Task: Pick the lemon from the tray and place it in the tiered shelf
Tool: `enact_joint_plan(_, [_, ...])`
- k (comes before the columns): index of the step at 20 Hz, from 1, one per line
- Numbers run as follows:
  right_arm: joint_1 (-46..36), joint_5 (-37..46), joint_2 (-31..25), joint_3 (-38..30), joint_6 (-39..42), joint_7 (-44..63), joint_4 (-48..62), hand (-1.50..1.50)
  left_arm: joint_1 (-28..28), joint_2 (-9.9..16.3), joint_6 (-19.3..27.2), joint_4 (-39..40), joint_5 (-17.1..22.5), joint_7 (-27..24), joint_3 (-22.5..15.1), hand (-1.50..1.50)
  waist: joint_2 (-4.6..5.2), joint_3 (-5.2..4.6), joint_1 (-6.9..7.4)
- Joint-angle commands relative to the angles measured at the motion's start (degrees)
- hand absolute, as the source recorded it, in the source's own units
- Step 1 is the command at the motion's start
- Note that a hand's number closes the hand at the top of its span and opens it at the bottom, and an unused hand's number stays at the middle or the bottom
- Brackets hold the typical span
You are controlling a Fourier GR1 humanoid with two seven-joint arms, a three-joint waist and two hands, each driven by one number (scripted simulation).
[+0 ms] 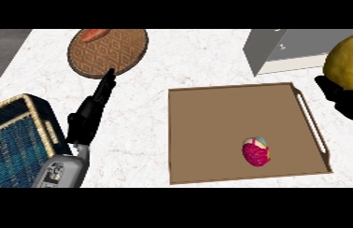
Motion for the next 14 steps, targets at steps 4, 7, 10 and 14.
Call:
enact_joint_plan(4, [-10.3, -2.1, -5.4, -6.8, 0.2, -1.8, 10.6, 1.50, 1.3, -1.0, -0.9, 2.3, 0.2, -1.9, 1.3, 0.00, 0.24, -0.37, 0.05])
enact_joint_plan(7, [-14.6, 0.7, -7.9, -6.7, -0.8, -3.2, 16.7, 1.50, 0.4, 0.5, -2.7, 2.1, 1.3, -0.7, 3.0, 0.00, 0.31, -0.38, 0.25])
enact_joint_plan(10, [-16.0, 1.2, -9.2, -8.4, -2.9, -6.1, 20.6, 1.50, 1.3, -1.9, -0.2, -0.2, -1.4, 0.8, 0.7, 0.00, 0.30, -0.37, 0.27])
enact_joint_plan(14, [-14.5, 3.3, -10.5, -8.4, -6.3, -12.2, 25.3, 1.50, -1.8, -1.5, -1.6, 3.7, -0.3, 0.0, 3.3, 0.00, 0.38, -0.36, -0.04])
